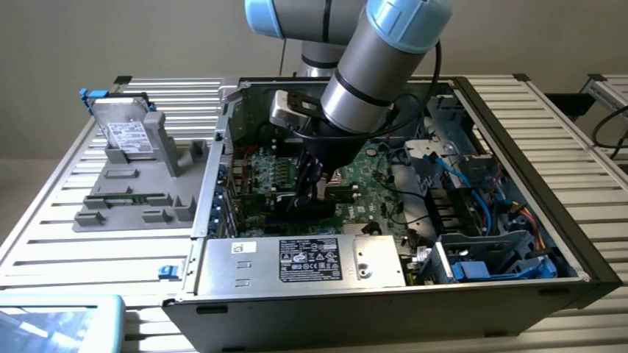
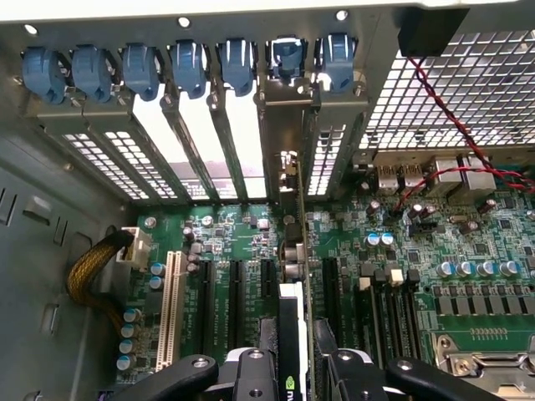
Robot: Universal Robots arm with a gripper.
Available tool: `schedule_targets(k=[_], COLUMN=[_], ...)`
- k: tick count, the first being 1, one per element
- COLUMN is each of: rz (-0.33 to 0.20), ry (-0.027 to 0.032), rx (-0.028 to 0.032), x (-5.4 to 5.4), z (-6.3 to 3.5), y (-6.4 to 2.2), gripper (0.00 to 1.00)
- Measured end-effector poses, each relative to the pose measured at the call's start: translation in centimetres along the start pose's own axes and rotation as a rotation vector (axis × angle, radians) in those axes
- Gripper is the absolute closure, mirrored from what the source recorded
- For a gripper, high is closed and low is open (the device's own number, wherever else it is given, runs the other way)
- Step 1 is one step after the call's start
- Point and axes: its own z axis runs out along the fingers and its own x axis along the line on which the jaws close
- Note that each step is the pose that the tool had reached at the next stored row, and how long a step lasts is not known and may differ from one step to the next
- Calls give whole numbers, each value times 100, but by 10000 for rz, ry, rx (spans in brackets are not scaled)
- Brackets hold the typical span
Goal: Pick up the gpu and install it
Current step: 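Insert the gpu into the slot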
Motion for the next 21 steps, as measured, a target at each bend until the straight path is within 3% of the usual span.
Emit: schedule_targets(k=[21], rz=[4], ry=[79], rx=[3], x=[0], z=[23], y=[12], gripper=[72])
